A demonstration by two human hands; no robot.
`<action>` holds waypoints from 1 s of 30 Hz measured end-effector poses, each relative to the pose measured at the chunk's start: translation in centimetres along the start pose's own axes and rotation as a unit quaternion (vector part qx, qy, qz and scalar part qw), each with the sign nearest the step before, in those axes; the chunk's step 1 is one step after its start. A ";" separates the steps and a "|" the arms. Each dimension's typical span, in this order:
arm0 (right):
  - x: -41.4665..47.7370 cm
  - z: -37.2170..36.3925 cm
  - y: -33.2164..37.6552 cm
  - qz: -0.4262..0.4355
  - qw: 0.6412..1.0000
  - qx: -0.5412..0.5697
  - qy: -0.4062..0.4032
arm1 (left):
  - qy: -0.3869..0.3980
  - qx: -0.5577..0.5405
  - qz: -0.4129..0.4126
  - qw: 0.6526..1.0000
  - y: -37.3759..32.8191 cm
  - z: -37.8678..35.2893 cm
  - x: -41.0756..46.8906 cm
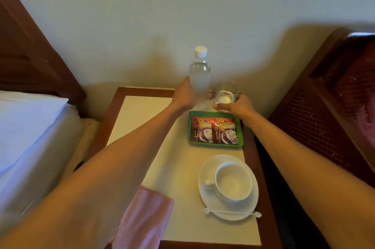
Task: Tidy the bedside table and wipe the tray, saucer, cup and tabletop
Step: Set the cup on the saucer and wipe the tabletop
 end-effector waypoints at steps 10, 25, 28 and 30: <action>1.3 -0.7 1.0 0.017 0.998 -0.048 -0.026 | -0.005 0.015 -0.008 1.000 1.7 2.4 0.6; -2.8 -11.8 8.3 0.115 0.987 -0.112 0.014 | -0.081 0.045 0.038 0.995 7.4 16.4 -2.1; -4.1 -14.5 10.2 0.135 0.983 -0.124 0.019 | -0.093 0.046 0.047 0.994 8.5 18.7 -2.6; -4.7 -16.3 11.2 0.141 0.981 -0.129 0.028 | -0.101 0.051 0.052 0.992 9.2 20.2 -2.9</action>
Point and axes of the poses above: each hand's wrist, its own x-axis towards the middle knuckle, its own z-axis out of the back of the hand, y = z × x, the point moved 10 cm from there along x, towards the middle knuckle, and after that the axes turned 15 degrees about -z, right-handed, at the moved point
